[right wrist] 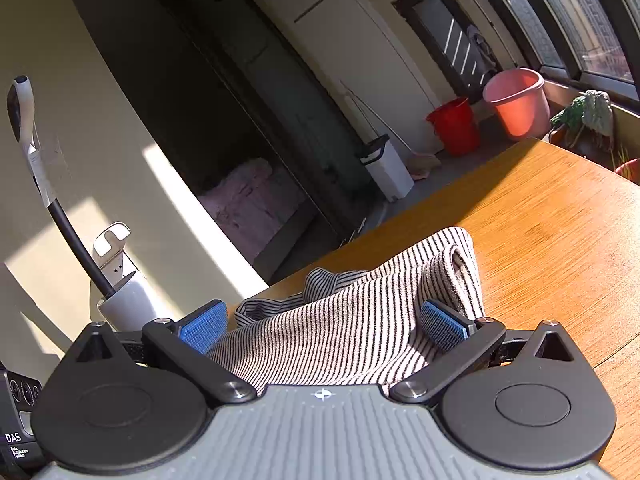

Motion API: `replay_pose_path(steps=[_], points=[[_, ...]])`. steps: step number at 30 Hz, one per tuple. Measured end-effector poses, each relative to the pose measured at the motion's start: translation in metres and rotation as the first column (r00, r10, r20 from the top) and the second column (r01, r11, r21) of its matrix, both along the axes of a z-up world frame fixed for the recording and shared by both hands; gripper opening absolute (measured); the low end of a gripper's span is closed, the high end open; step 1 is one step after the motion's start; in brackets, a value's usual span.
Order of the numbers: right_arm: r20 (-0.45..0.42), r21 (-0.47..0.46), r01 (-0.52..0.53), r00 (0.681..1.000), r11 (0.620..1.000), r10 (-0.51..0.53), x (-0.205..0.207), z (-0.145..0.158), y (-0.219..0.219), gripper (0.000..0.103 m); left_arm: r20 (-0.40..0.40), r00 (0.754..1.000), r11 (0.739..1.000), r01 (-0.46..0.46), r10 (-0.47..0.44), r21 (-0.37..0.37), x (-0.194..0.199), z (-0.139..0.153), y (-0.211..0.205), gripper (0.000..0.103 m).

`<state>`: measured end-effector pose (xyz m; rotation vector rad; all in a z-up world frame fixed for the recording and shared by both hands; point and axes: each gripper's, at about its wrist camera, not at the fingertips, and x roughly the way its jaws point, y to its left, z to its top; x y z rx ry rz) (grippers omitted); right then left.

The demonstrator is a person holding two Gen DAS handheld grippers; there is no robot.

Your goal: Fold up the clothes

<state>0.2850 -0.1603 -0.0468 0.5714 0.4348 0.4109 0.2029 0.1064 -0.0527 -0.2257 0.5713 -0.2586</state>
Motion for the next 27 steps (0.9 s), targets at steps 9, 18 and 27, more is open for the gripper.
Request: replay_pose_path(steps=[9, 18, 27], points=[[-0.001, -0.005, -0.003, 1.000, 1.000, 0.003, 0.000, 0.001, 0.003, 0.103, 0.001, 1.000, 0.998, 0.000, 0.000, -0.058, -0.001, -0.002, 0.010, 0.103], [-0.017, -0.102, -0.010, 1.000, 0.995, 0.008, -0.028, 0.006, 0.022, 0.103, -0.014, 1.000, 0.999, 0.028, -0.028, 0.020, -0.019, 0.000, 0.006, 0.103], [-0.037, -0.136, -0.047, 0.998, 0.990, 0.042, -0.039, 0.009, 0.029, 0.103, -0.032, 0.998, 0.998, 0.061, -0.060, 0.031, -0.029, 0.000, 0.010, 0.103]])
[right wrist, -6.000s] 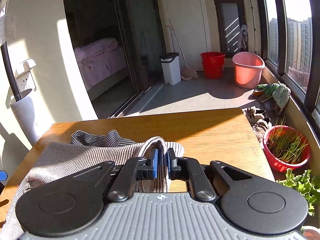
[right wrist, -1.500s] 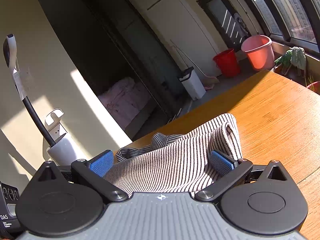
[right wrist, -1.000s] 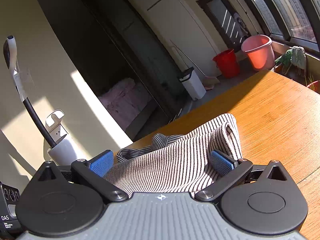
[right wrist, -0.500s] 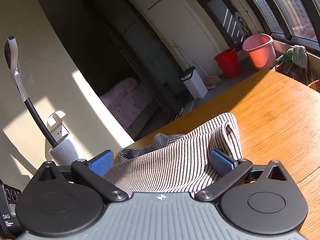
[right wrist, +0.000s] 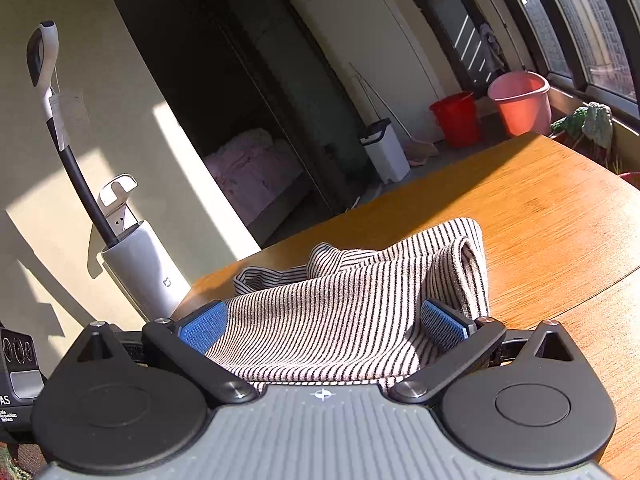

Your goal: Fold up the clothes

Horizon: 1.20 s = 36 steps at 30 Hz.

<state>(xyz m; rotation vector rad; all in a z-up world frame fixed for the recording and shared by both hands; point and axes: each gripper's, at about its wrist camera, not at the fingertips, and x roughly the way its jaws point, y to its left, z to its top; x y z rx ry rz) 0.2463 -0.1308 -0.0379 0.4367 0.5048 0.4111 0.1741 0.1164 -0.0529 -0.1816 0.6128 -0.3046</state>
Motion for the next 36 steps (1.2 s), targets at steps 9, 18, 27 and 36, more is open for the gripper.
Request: replay_pose_path(steps=[9, 18, 27, 36], points=[[-0.069, -0.220, -0.136, 0.990, 0.966, 0.123, 0.017, 0.008, 0.033, 0.103, -0.025, 0.999, 0.999, 0.041, -0.041, 0.003, 0.003, -0.003, -0.001, 0.103], [0.080, -0.412, -0.035, 0.994, 0.911, 0.074, 0.009, 0.045, 0.004, 0.054, 0.008, 1.000, 0.991, -0.012, 0.014, -0.130, -0.003, -0.007, 0.014, 0.103], [0.112, -0.310, 0.065, 0.993, 0.948, -0.032, 0.008, 0.053, 0.003, 0.004, -0.004, 1.000, 0.993, -0.023, 0.022, -0.119, 0.000, 0.004, 0.016, 0.103], [-0.057, -0.281, 0.123, 0.988, 0.952, -0.145, 0.030, 0.009, -0.002, 0.005, 0.039, 0.992, 0.992, -0.116, 0.118, -0.041, -0.009, -0.003, 0.003, 0.103]])
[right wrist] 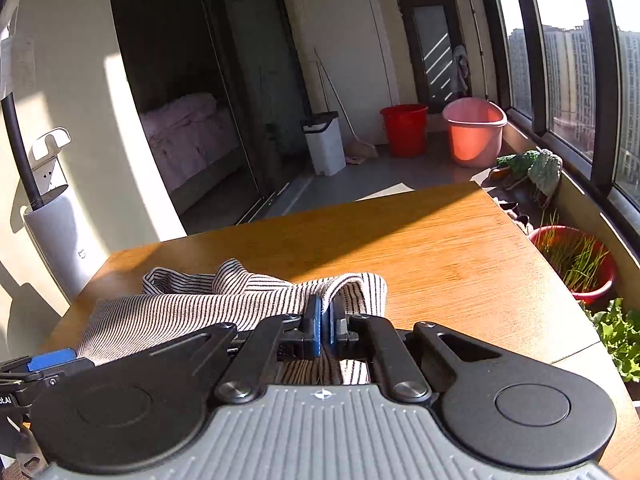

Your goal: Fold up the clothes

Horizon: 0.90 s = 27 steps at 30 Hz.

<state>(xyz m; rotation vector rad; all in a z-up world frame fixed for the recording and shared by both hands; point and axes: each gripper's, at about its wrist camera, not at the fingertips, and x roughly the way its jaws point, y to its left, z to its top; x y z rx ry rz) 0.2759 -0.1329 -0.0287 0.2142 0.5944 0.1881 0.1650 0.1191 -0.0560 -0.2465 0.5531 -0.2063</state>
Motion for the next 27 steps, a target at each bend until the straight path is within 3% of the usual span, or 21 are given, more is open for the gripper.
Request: replay_pose_path(steps=[3, 7, 11, 15, 19, 27], points=[[0.059, 0.018, 0.042, 0.997, 0.999, -0.043, -0.010, -0.006, -0.002, 0.006, 0.035, 0.999, 0.999, -0.020, 0.019, 0.036, -0.007, 0.005, -0.005, 0.103], [0.098, 0.006, 0.069, 0.993, 0.998, -0.069, -0.019, -0.006, -0.005, 0.008, -0.016, 0.999, 0.999, -0.036, 0.036, -0.012, 0.000, 0.004, -0.001, 0.103], [0.064, 0.049, 0.074, 0.995, 0.996, -0.077, -0.016, -0.009, -0.014, 0.009, -0.050, 0.997, 0.998, -0.061, 0.060, -0.016, 0.004, 0.003, 0.001, 0.103], [0.053, 0.036, 0.068, 0.996, 0.997, -0.070, -0.014, -0.009, -0.012, 0.012, -0.068, 0.995, 0.996, -0.079, 0.075, -0.048, 0.007, 0.002, 0.008, 0.103], [0.053, 0.026, 0.057, 0.997, 0.998, -0.058, -0.012, -0.009, -0.009, 0.020, -0.064, 0.995, 0.994, -0.081, 0.076, -0.076, 0.007, -0.001, 0.015, 0.103], [0.051, 0.030, 0.050, 0.997, 0.998, -0.051, -0.011, -0.008, -0.009, 0.024, -0.056, 0.993, 0.983, -0.114, 0.106, -0.146, 0.003, -0.005, 0.025, 0.103]])
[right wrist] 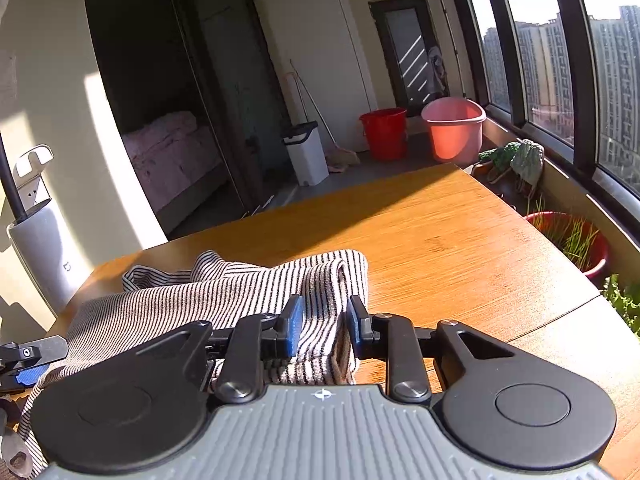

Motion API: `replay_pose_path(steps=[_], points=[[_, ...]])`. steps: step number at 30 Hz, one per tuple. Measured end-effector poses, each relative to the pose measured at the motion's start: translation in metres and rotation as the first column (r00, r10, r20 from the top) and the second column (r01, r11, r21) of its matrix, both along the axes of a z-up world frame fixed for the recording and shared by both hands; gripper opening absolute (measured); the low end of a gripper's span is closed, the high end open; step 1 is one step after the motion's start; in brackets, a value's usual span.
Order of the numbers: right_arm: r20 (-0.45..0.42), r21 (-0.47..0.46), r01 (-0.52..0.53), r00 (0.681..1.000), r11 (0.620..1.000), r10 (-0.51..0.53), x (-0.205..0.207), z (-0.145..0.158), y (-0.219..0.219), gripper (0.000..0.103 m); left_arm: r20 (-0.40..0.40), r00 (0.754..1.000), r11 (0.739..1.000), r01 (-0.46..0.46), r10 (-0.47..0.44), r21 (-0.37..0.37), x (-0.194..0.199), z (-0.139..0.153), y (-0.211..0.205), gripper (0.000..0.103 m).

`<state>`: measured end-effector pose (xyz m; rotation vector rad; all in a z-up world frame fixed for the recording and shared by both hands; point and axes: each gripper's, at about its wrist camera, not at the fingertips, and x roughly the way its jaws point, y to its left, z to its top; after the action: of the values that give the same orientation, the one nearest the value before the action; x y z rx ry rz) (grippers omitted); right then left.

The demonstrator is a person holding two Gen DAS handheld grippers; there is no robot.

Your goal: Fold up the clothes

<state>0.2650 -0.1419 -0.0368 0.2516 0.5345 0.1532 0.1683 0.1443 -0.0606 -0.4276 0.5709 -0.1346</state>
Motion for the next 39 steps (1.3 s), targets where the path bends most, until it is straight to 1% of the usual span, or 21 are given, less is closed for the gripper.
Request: replay_pose_path(steps=[4, 7, 8, 10, 12, 13, 14, 15, 16, 18, 21, 24, 25, 26, 27, 28, 29, 30, 31, 34, 39], points=[[-0.027, -0.009, -0.009, 1.000, 1.000, 0.009, 0.005, 0.000, 0.001, 0.024, -0.006, 1.000, 1.000, 0.002, -0.002, 0.029, 0.001, 0.001, -0.005, 0.103], [-0.053, -0.040, -0.020, 0.998, 0.999, 0.018, 0.008, 0.004, 0.003, 0.028, -0.003, 1.000, 1.000, 0.004, -0.004, 0.016, 0.000, 0.001, -0.003, 0.103], [-0.049, -0.074, -0.020, 0.999, 0.997, 0.016, 0.008, 0.009, 0.005, 0.029, -0.003, 1.000, 1.000, 0.005, -0.005, 0.013, 0.000, 0.001, -0.002, 0.103], [0.001, -0.156, -0.021, 1.000, 0.988, 0.022, 0.005, 0.026, 0.010, 0.029, -0.003, 1.000, 1.000, 0.012, -0.012, 0.012, 0.000, 0.001, -0.003, 0.103], [0.046, -0.171, -0.075, 0.995, 0.982, 0.084, 0.006, 0.048, 0.019, 0.031, 0.001, 1.000, 1.000, 0.015, -0.015, 0.001, 0.000, 0.000, -0.001, 0.103], [0.052, -0.163, -0.111, 0.991, 0.980, 0.121, 0.009, 0.057, 0.024, 0.041, 0.003, 1.000, 1.000, 0.014, -0.014, -0.006, 0.000, 0.000, 0.000, 0.103], [0.041, -0.143, -0.159, 0.985, 0.977, 0.166, 0.016, 0.063, 0.031, 0.060, 0.003, 1.000, 1.000, 0.014, -0.014, -0.009, 0.000, 0.000, 0.001, 0.103], [0.025, -0.125, -0.213, 0.976, 0.969, 0.218, 0.026, 0.065, 0.040, 0.068, 0.003, 1.000, 1.000, 0.014, -0.014, -0.011, 0.000, -0.001, 0.003, 0.103], [0.009, -0.119, -0.258, 0.965, 0.959, 0.261, 0.037, 0.065, 0.050, 0.070, 0.002, 1.000, 1.000, 0.014, -0.014, -0.008, 0.000, -0.001, 0.003, 0.103], [-0.021, -0.170, -0.299, 0.954, 0.939, 0.300, 0.059, 0.056, 0.071, 0.070, 0.001, 1.000, 1.000, 0.015, -0.015, -0.003, 0.000, -0.001, 0.002, 0.103], [-0.080, -0.238, -0.314, 0.949, 0.919, 0.304, 0.090, 0.037, 0.097, 0.070, 0.001, 1.000, 1.000, 0.013, -0.013, -0.004, -0.002, -0.001, 0.001, 0.103], [-0.164, -0.236, -0.326, 0.942, 0.916, 0.293, 0.110, 0.019, 0.111, 0.070, 0.003, 1.000, 1.000, 0.011, -0.011, -0.013, -0.002, -0.001, 0.002, 0.103], [-0.191, -0.234, -0.327, 0.939, 0.916, 0.286, 0.114, 0.013, 0.115, 0.069, 0.004, 1.000, 1.000, 0.011, -0.011, -0.018, -0.003, -0.001, 0.003, 0.103], [-0.215, -0.236, -0.327, 0.936, 0.915, 0.279, 0.117, 0.008, 0.118, 0.065, 0.005, 1.000, 1.000, 0.011, -0.011, -0.024, -0.003, -0.001, 0.003, 0.103], [-0.222, -0.246, -0.325, 0.936, 0.913, 0.273, 0.116, 0.005, 0.120, 0.064, 0.007, 1.000, 0.999, 0.012, -0.012, -0.030, -0.003, -0.001, 0.004, 0.103], [-0.216, -0.259, -0.321, 0.939, 0.911, 0.269, 0.114, 0.005, 0.122, 0.060, 0.008, 1.000, 0.999, 0.014, -0.014, -0.040, -0.003, -0.001, 0.005, 0.103], [-0.211, -0.270, -0.316, 0.941, 0.910, 0.264, 0.112, 0.005, 0.123, 0.044, 0.009, 1.000, 0.999, 0.015, -0.015, -0.048, -0.003, -0.001, 0.005, 0.103], [-0.211, -0.278, -0.308, 0.944, 0.910, 0.255, 0.109, 0.008, 0.124, 0.034, 0.010, 1.000, 0.998, 0.017, -0.016, -0.055, -0.002, -0.001, 0.005, 0.103], [-0.210, -0.286, -0.301, 0.946, 0.910, 0.247, 0.106, 0.011, 0.125, 0.019, 0.010, 1.000, 0.998, 0.017, -0.016, -0.061, -0.002, -0.001, 0.006, 0.103], [-0.190, -0.292, -0.286, 0.952, 0.913, 0.238, 0.093, 0.025, 0.125, 0.016, 0.011, 1.000, 0.997, 0.017, -0.016, -0.080, -0.002, -0.002, 0.009, 0.103], [-0.091, -0.182, -0.291, 0.956, 0.939, 0.279, 0.041, 0.065, 0.100, 0.015, 0.014, 1.000, 0.985, -0.003, 0.005, -0.171, -0.004, -0.006, 0.025, 0.103]])
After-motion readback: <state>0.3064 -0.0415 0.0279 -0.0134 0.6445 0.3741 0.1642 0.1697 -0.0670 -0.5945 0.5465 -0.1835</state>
